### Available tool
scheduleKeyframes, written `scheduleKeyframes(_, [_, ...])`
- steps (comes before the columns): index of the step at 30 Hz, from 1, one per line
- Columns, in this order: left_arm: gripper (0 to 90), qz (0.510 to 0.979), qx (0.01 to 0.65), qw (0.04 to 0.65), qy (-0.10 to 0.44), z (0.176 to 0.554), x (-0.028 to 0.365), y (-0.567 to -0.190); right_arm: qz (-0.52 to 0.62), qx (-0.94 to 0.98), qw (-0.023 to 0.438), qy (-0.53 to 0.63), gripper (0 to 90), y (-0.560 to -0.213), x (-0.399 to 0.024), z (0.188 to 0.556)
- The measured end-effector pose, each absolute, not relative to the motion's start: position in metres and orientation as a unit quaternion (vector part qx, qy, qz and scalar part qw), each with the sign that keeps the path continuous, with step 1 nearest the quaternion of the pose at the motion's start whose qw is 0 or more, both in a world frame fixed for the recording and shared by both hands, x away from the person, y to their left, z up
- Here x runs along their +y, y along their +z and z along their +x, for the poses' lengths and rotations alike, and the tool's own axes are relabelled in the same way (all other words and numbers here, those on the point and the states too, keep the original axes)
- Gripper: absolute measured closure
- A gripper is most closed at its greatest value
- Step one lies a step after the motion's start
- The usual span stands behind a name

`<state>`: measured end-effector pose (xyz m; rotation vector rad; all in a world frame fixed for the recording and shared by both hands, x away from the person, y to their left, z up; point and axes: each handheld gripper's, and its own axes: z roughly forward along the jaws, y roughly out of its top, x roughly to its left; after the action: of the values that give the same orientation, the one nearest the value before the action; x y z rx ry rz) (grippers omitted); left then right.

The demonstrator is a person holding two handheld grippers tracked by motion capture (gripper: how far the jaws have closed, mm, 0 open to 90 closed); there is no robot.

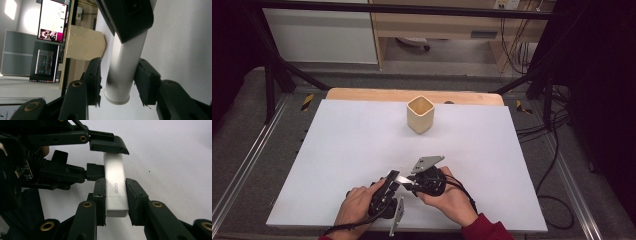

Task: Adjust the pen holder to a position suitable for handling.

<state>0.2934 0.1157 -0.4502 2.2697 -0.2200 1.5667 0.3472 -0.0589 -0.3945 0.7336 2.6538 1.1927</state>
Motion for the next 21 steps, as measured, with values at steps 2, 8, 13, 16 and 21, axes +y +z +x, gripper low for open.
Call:
scheduleKeyframes(2, [60.9, 0.806, -0.08, 0.186, 0.556, 0.2933, 0.1157, -0.4503, 0.244, 0.883, 0.07, 0.396, 71.1, -0.3944, -0.0589, 0.3472])
scheduleKeyframes(8, [64.1, 0.807, -0.083, 0.183, 0.555, 0.293, 0.1158, -0.4501, 0.244, 0.882, 0.069, 0.397, 71.1, -0.3944, -0.059, 0.3473])
scheduleKeyframes(13, [65.7, 0.811, -0.088, 0.175, 0.551, 0.2927, 0.1157, -0.4512, 0.245, 0.881, 0.067, 0.398, 71.0, -0.396, -0.0587, 0.3477])
scheduleKeyframes(16, [67.0, 0.815, -0.091, 0.17, 0.547, 0.2922, 0.1154, -0.451, 0.243, 0.881, 0.067, 0.401, 70.9, -0.3962, -0.0588, 0.3479])
scheduleKeyframes(21, [67.6, 0.815, -0.09, 0.172, 0.546, 0.2913, 0.115, -0.4483, 0.239, 0.877, 0.071, 0.41, 69.6, -0.3946, -0.0618, 0.3471])
